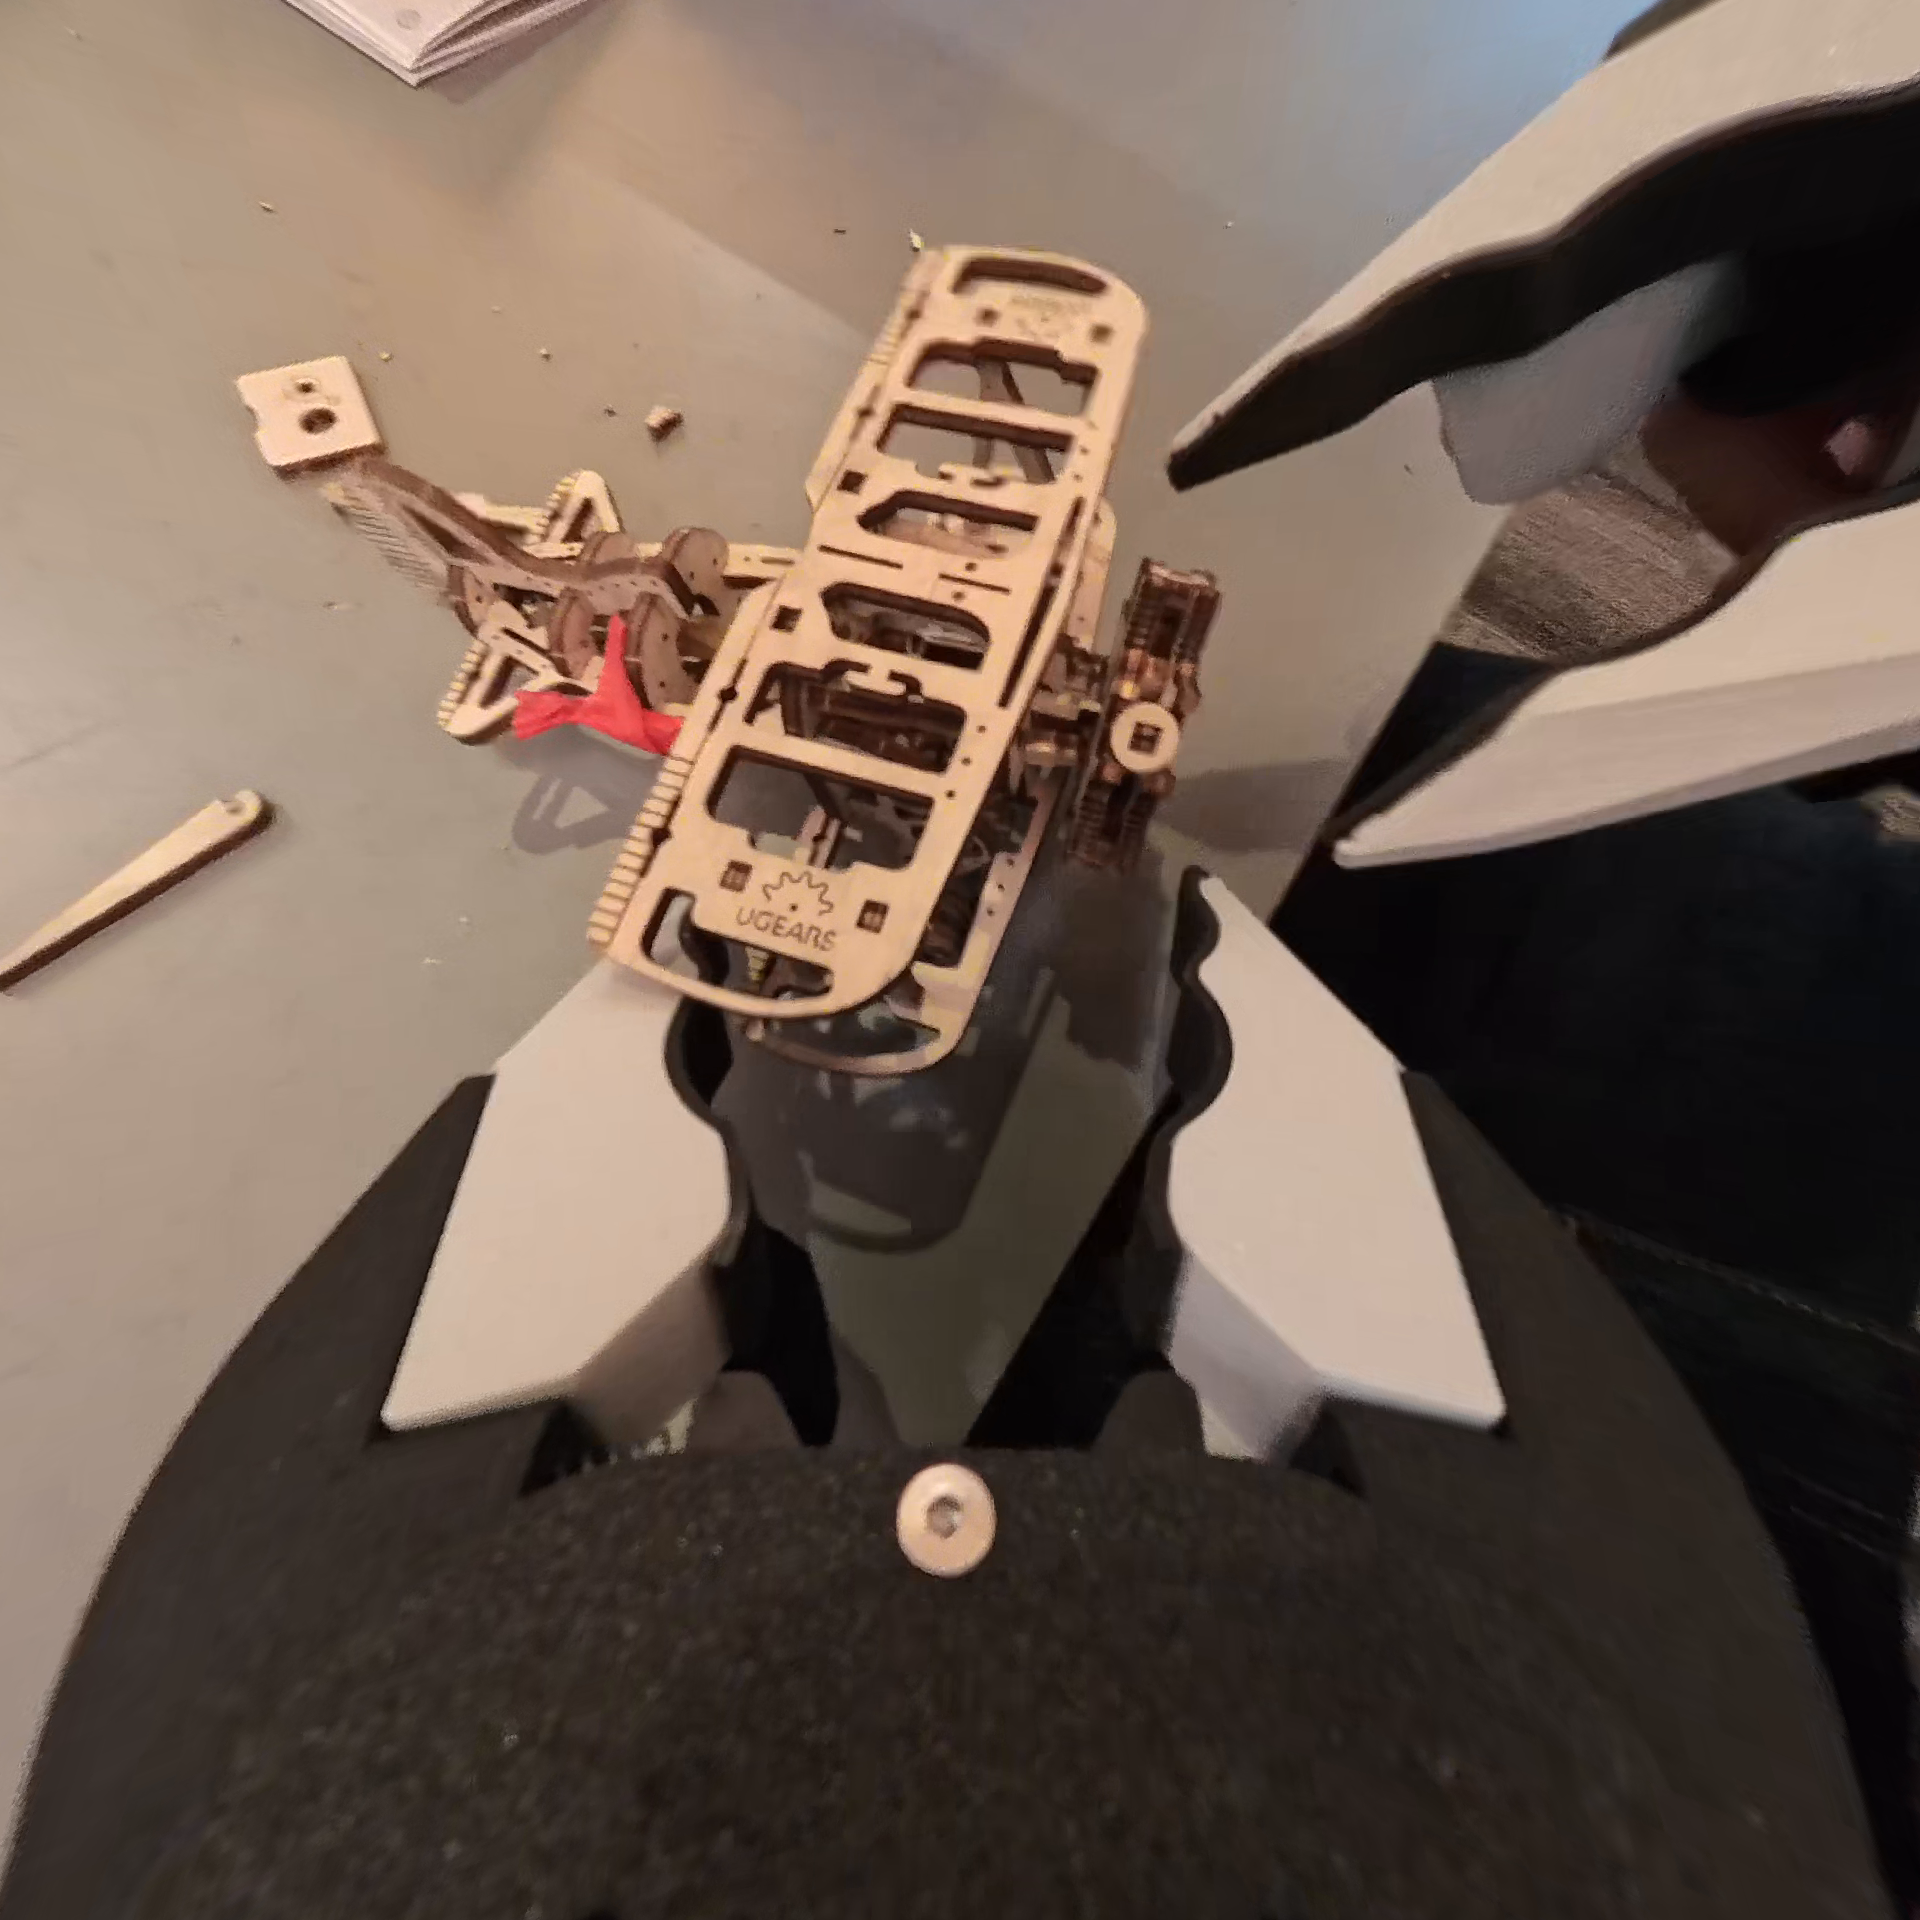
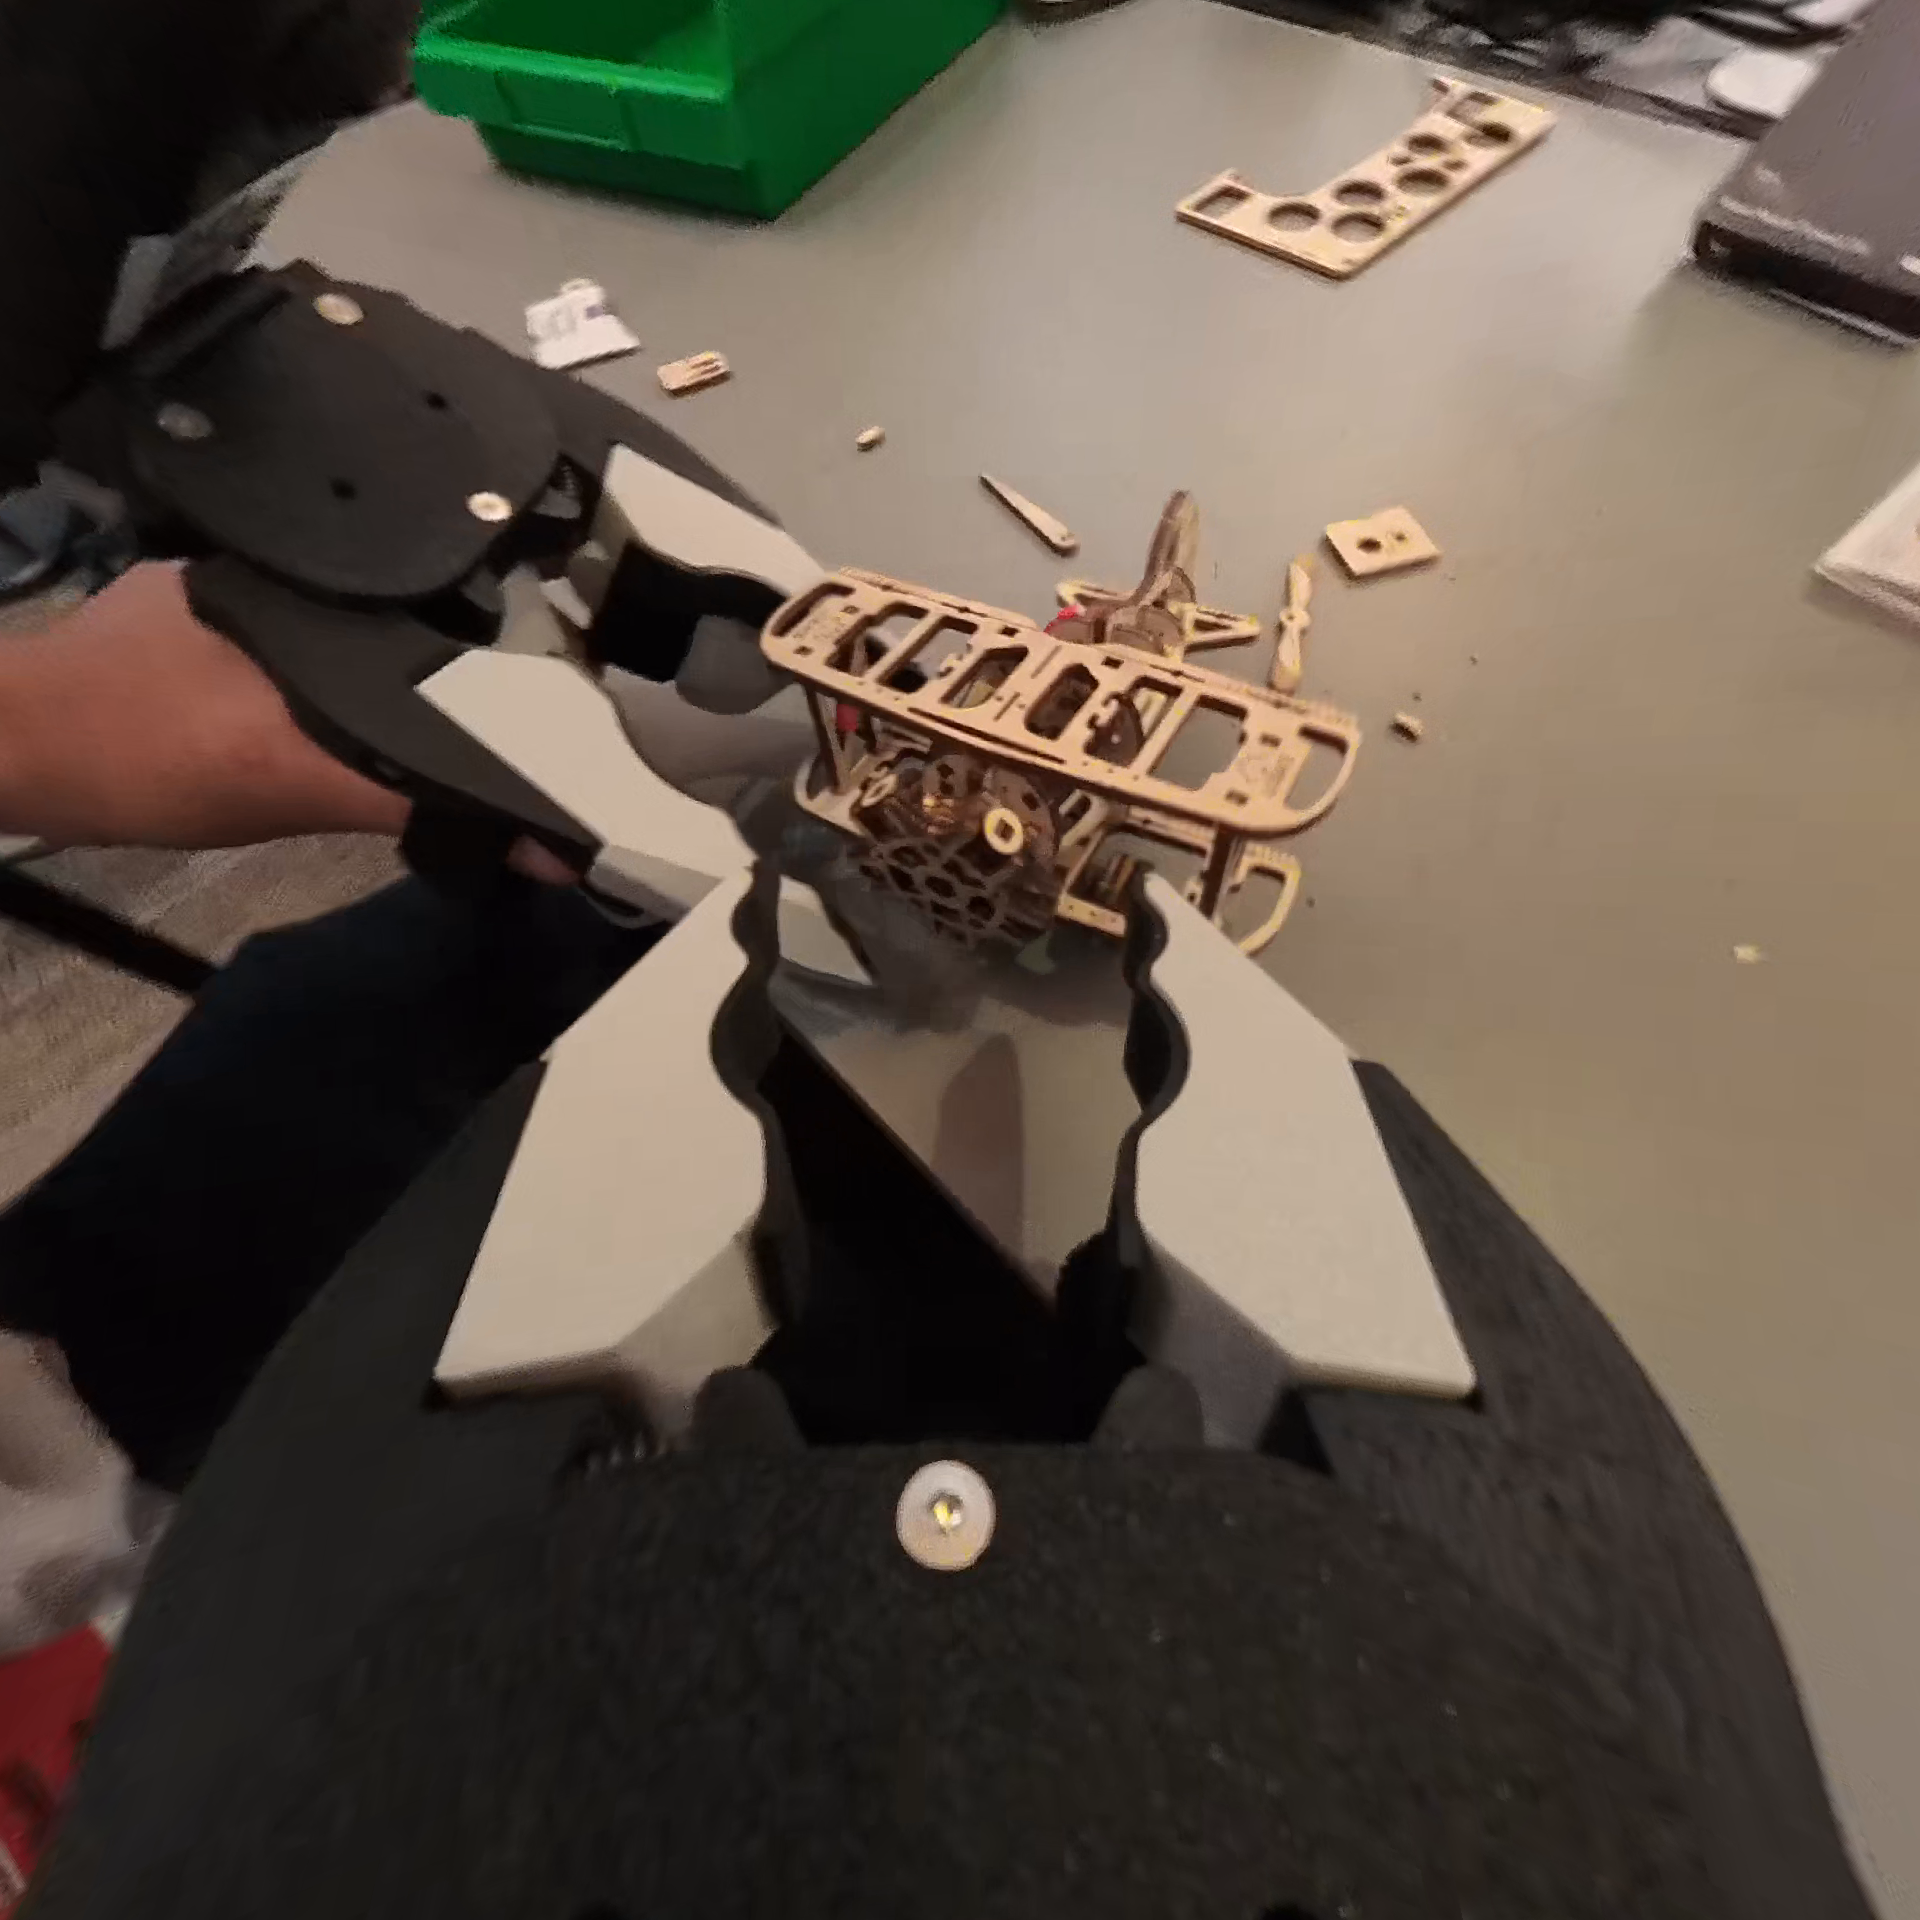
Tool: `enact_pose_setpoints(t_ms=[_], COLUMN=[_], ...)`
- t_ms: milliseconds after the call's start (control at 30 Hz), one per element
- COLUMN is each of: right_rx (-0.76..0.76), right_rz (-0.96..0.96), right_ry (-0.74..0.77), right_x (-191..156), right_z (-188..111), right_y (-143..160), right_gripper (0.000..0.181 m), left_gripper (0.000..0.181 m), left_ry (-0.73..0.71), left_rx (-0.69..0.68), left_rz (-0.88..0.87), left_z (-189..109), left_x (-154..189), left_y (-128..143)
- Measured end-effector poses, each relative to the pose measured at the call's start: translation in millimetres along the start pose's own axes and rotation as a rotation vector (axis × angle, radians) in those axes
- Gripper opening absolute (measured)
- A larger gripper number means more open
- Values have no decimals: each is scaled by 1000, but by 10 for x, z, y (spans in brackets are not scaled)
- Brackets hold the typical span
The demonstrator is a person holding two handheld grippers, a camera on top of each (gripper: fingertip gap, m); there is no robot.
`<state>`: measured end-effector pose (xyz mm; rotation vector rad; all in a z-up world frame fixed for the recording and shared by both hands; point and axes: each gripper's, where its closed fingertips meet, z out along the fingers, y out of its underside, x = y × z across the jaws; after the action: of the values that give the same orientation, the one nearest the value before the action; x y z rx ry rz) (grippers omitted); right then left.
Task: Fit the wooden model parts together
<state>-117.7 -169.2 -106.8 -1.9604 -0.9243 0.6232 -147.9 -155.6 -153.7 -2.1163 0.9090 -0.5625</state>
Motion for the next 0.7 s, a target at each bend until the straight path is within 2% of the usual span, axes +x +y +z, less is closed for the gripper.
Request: enact_pose_setpoints(t_ms=[100, 167, 267, 333, 467, 600, 700], right_rx=[3, 33, 29, 50, 57, 59, 46], right_rz=[83, 80, 64, 71, 54, 70, 104], right_ry=[104, 155, 210, 233, 239, 219, 195], right_x=[-21, -23, 12, 47, 70, 101, 117], right_z=[24, 98, 240, 245, 205, 172, 71], right_y=[61, 61, 100, 67, 50, 72, 104], right_gripper=[68, 65, 62, 51, 47, 45, 45], left_gripper=[81, 80, 78, 87, 73, 47, 44], left_ry=[9, 70, 169, 222, 287, 229, 191], left_rx=[-1, 40, 117, 119, 193, 104, 89], left_rz=[40, 15, -63, -125, -136, 34, 79], left_z=[-160, -278, -357, -347, -367, -246, -220], left_x=[-68, -107, -183, -244, -245, -192, -174], left_y=[121, 124, 12, -47, -237, -213, -256])
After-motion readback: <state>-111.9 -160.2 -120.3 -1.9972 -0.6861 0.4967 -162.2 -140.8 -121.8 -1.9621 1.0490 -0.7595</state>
